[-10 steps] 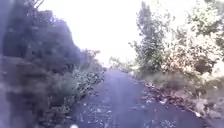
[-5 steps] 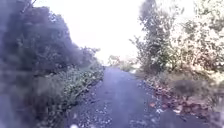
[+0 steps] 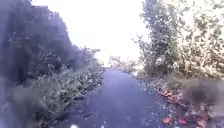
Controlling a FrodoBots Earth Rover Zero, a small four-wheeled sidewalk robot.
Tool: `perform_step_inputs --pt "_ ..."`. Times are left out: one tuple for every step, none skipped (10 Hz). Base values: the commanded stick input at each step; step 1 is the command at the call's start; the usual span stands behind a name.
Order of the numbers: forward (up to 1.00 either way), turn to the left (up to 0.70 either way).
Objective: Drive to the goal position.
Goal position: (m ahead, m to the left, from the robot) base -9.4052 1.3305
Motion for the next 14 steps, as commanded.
perform_step_inputs --pt "0.85 -0.18" --pt "0.85 -0.26" --pt "0.85 -0.33" --pt "0.85 -0.2" --pt "0.85 -0.05" --pt "0.85 0.0" --pt "0.85 0.0" --pt "0.85 0.0" --pt "0.85 0.0" --pt "0.85 0.0" --pt "0.85 0.0" --pt "0.85 0.0" --pt "0.85 0.0" --pt "0.85 0.0"
